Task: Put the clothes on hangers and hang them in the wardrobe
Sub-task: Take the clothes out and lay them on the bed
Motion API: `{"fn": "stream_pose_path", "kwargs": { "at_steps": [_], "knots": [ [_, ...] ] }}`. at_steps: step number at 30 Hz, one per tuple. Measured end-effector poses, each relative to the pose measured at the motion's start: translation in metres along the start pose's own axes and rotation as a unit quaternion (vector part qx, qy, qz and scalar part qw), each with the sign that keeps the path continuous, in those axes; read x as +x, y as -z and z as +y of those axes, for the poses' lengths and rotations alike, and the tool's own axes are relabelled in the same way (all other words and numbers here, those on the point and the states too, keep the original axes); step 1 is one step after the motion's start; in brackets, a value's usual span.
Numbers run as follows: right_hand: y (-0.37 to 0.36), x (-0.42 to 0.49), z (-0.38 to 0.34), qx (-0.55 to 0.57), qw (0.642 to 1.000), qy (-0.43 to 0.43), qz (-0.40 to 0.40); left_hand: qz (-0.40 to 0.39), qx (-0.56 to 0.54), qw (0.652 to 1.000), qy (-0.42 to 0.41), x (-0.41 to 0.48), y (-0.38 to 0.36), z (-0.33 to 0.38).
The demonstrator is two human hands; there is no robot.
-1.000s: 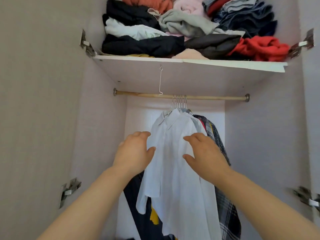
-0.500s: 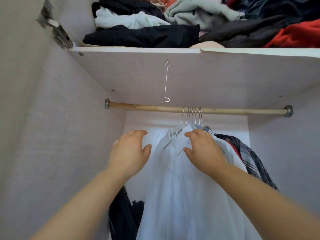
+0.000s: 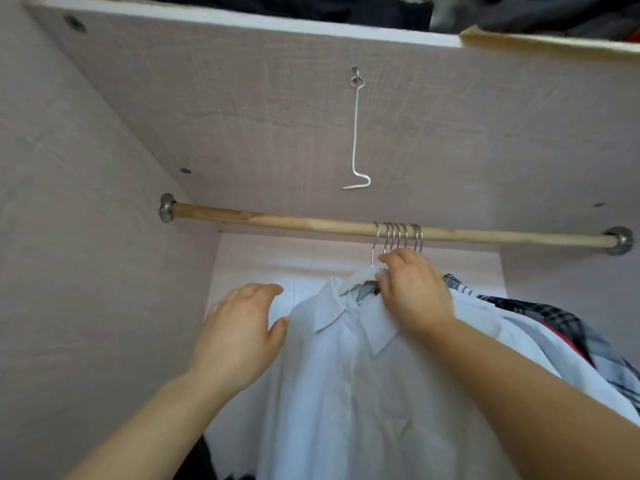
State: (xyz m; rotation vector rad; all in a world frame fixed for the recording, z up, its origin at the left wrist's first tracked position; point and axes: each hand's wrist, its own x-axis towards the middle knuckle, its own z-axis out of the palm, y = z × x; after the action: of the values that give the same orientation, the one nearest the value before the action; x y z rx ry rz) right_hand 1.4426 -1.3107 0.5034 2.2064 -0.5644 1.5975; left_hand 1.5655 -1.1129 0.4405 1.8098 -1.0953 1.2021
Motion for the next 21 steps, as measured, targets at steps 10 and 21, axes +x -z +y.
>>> {"fn": "stream_pose_path", "kwargs": {
  "at_steps": [10,21],
  "knots": [
    [-0.021,0.007,0.033,-0.08,0.994,0.063,0.03,-0.008,0.035,0.999,0.021,0.008,-0.016,-0.01],
    [-0.01,0.012,0.008,0.125,0.968,0.125,0.177,0.064,0.061,0.994,0.057,0.007,0.01,-0.005]
  ]
}}
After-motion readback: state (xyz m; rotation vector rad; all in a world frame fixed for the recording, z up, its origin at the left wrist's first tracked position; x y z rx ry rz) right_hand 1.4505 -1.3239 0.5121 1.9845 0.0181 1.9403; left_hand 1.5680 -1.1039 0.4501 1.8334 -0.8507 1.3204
